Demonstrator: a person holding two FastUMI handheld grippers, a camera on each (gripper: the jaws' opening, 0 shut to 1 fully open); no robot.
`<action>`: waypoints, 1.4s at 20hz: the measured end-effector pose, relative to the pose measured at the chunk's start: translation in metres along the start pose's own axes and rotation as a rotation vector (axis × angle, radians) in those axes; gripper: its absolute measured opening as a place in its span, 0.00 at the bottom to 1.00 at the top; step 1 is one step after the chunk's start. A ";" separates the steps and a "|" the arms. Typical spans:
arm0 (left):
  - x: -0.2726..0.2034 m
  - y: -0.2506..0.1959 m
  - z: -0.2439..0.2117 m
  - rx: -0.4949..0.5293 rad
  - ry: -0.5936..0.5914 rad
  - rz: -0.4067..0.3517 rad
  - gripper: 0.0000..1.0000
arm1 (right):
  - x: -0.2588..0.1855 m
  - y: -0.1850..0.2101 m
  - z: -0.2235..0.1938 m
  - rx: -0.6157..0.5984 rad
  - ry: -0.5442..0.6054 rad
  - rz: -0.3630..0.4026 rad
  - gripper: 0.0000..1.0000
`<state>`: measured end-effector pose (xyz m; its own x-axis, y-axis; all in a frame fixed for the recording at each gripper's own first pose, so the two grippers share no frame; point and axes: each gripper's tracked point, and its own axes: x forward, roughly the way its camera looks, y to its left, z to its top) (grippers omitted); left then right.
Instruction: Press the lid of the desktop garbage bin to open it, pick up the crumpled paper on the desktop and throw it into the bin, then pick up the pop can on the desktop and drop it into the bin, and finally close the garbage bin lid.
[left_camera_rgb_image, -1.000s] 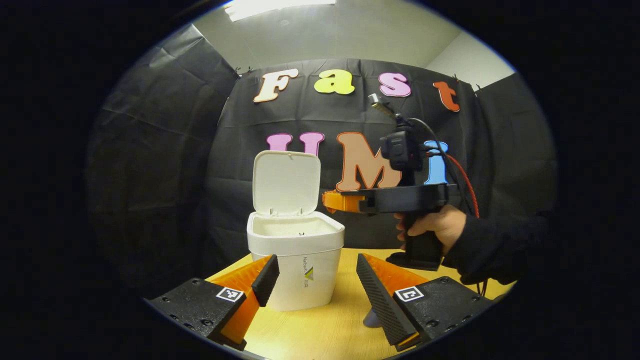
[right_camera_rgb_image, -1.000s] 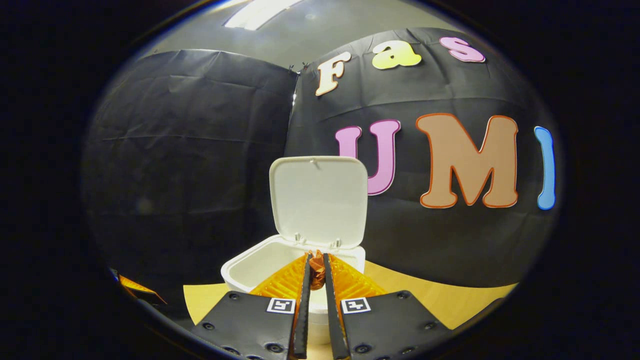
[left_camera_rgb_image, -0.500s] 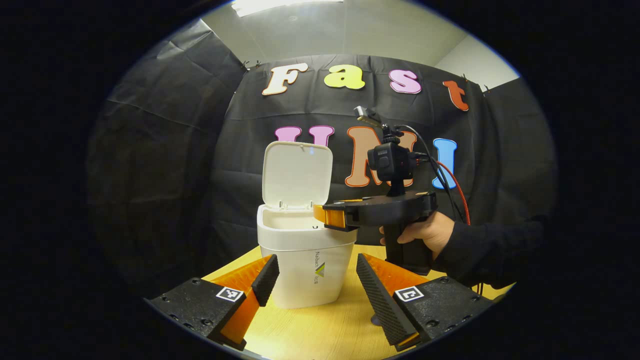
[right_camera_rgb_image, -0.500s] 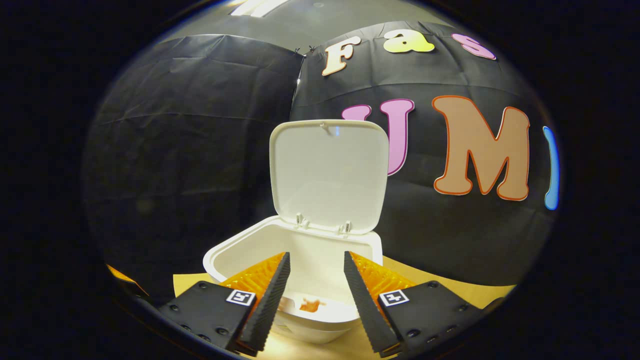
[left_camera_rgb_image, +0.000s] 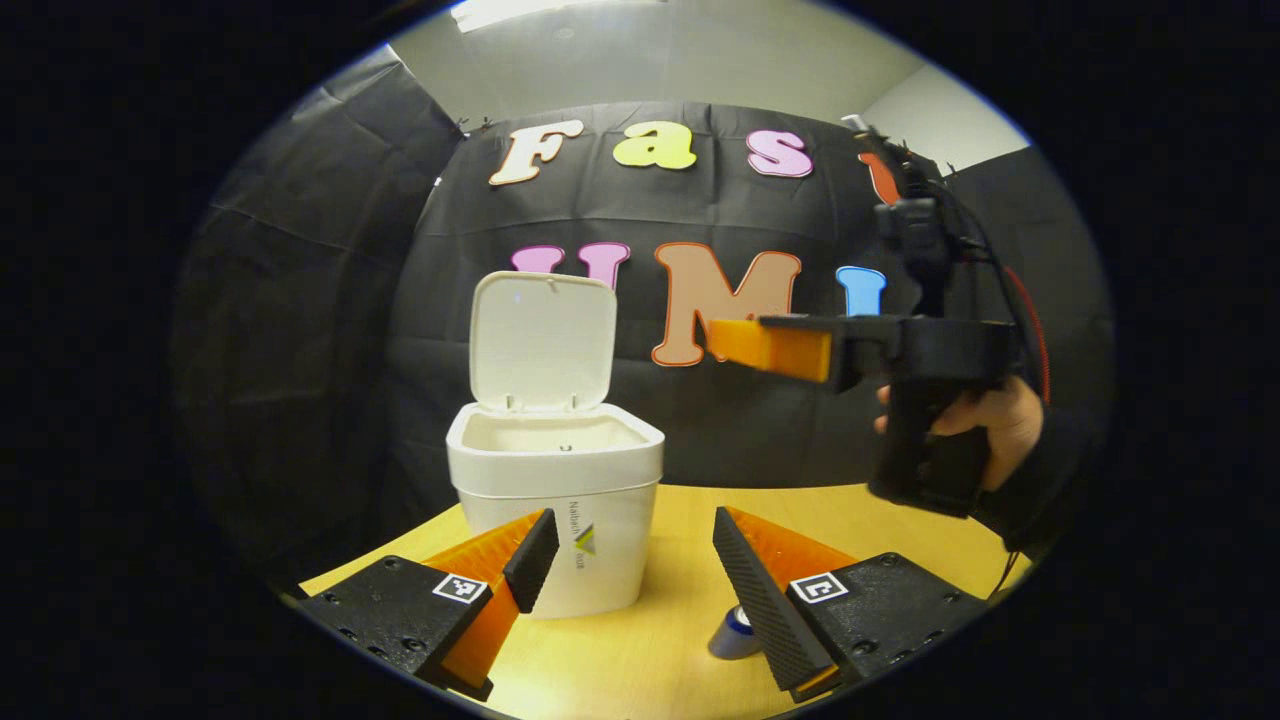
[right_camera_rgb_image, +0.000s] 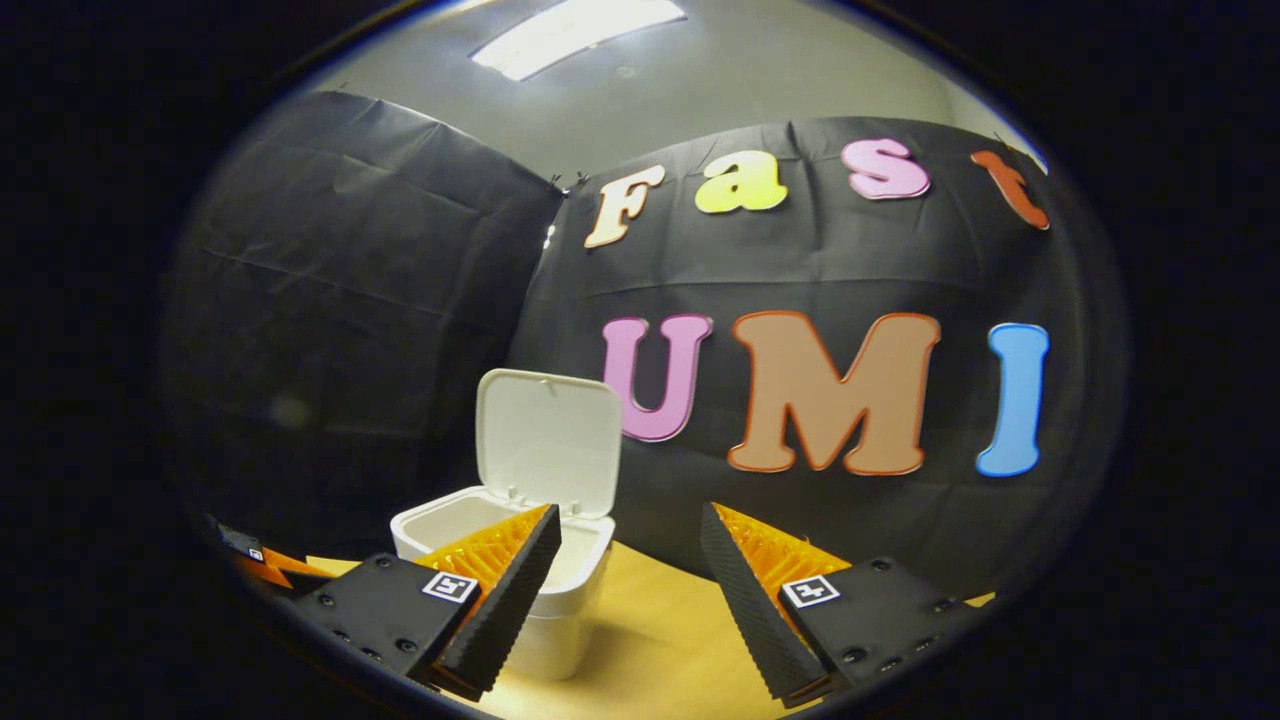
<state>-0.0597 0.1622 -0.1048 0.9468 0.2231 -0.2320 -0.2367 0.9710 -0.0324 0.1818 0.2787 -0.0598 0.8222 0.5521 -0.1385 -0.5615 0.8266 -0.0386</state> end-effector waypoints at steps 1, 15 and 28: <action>0.003 -0.008 -0.002 0.001 0.002 -0.014 0.94 | -0.013 -0.015 0.005 0.005 -0.015 -0.031 0.94; 0.033 -0.097 -0.064 0.013 0.088 -0.163 0.94 | -0.184 -0.166 -0.013 0.038 -0.009 -0.409 0.94; 0.055 -0.111 -0.175 0.050 0.321 -0.157 0.94 | -0.289 -0.185 -0.106 0.106 0.213 -0.545 0.97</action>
<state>-0.0197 0.0515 -0.2843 0.8521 0.0400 -0.5219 -0.0751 0.9961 -0.0463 0.0383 -0.0449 -0.1175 0.9464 0.0204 -0.3223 -0.0428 0.9971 -0.0626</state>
